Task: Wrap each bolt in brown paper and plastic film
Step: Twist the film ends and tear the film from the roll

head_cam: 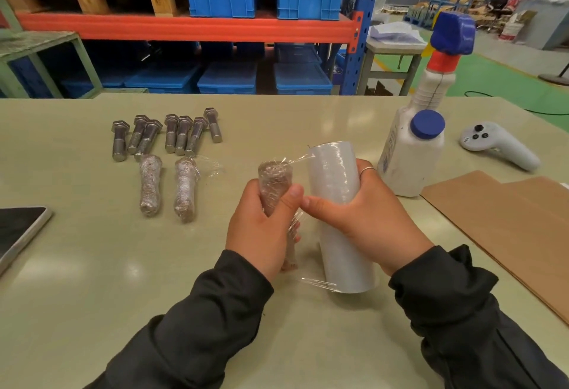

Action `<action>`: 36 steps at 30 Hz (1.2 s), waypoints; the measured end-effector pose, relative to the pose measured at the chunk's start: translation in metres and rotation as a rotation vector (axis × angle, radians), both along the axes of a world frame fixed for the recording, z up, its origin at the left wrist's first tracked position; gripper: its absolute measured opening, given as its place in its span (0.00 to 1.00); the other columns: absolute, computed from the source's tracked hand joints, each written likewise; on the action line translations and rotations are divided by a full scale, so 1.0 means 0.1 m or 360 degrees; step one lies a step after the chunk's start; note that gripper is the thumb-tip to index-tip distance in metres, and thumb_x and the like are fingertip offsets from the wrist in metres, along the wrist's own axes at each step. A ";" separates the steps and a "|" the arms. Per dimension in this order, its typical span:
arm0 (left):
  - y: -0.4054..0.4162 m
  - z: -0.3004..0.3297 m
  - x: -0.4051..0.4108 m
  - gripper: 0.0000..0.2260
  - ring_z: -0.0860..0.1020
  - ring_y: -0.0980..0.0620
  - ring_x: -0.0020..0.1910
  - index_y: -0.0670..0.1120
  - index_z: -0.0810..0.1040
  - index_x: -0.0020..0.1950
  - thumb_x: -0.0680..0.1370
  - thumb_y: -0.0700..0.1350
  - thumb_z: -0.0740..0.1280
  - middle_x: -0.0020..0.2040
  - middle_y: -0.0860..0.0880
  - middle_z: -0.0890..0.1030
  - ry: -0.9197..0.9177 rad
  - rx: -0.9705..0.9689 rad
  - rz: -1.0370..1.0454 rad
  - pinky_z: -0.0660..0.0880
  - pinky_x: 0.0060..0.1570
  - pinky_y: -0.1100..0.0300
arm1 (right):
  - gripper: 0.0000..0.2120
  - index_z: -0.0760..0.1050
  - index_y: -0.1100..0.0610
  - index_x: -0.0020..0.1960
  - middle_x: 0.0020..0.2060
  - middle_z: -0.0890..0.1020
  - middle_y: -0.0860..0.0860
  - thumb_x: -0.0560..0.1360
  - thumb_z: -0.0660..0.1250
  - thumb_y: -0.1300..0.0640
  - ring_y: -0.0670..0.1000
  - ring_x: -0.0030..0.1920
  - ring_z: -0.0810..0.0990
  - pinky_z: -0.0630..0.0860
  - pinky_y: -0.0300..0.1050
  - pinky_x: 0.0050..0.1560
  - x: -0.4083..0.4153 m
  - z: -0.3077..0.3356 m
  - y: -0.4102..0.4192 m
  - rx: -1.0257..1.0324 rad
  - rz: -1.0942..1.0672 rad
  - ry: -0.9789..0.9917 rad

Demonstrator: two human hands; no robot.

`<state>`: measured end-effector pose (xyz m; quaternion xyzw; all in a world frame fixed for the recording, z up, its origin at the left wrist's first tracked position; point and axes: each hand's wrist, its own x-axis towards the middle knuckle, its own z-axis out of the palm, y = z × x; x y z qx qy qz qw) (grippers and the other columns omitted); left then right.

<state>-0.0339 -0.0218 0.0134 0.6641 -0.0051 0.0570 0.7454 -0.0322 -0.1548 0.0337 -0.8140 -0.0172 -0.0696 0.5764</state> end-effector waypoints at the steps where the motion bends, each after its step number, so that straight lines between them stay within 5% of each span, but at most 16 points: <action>1: 0.00 0.00 -0.01 0.06 0.72 0.57 0.24 0.46 0.73 0.43 0.74 0.47 0.67 0.29 0.53 0.73 -0.0040 0.0061 0.0047 0.71 0.24 0.66 | 0.24 0.66 0.45 0.47 0.45 0.77 0.46 0.60 0.77 0.45 0.41 0.40 0.79 0.77 0.35 0.37 0.00 0.00 0.01 -0.0033 -0.0022 -0.0021; 6: 0.03 0.02 -0.07 0.06 0.74 0.57 0.26 0.45 0.74 0.42 0.73 0.46 0.69 0.31 0.52 0.74 -0.0206 0.0347 0.0176 0.77 0.28 0.62 | 0.29 0.63 0.45 0.54 0.50 0.75 0.49 0.60 0.74 0.42 0.45 0.46 0.77 0.76 0.38 0.41 0.00 -0.01 0.05 -0.0192 -0.0106 -0.0047; 13: 0.07 0.08 -0.10 0.10 0.76 0.42 0.35 0.45 0.74 0.40 0.70 0.50 0.71 0.33 0.48 0.74 -0.0382 0.0667 0.0294 0.78 0.37 0.43 | 0.30 0.65 0.47 0.57 0.52 0.75 0.50 0.60 0.74 0.44 0.47 0.49 0.77 0.75 0.40 0.45 0.03 -0.02 0.07 -0.0224 -0.0147 -0.0021; 32: 0.08 0.12 -0.12 0.14 0.76 0.43 0.32 0.40 0.73 0.39 0.69 0.50 0.71 0.32 0.45 0.75 -0.0527 0.0876 0.0363 0.76 0.34 0.45 | 0.25 0.70 0.53 0.58 0.52 0.76 0.53 0.65 0.73 0.49 0.51 0.48 0.78 0.76 0.44 0.45 0.15 -0.05 0.15 -0.0387 -0.0224 0.0089; 36: 0.00 0.19 -0.18 0.13 0.74 0.51 0.29 0.43 0.71 0.36 0.69 0.50 0.71 0.30 0.49 0.73 -0.0669 0.0927 0.0338 0.72 0.31 0.57 | 0.18 0.72 0.62 0.53 0.51 0.77 0.58 0.70 0.69 0.51 0.53 0.43 0.77 0.68 0.41 0.38 0.25 -0.05 0.15 -0.0563 -0.0269 0.0115</action>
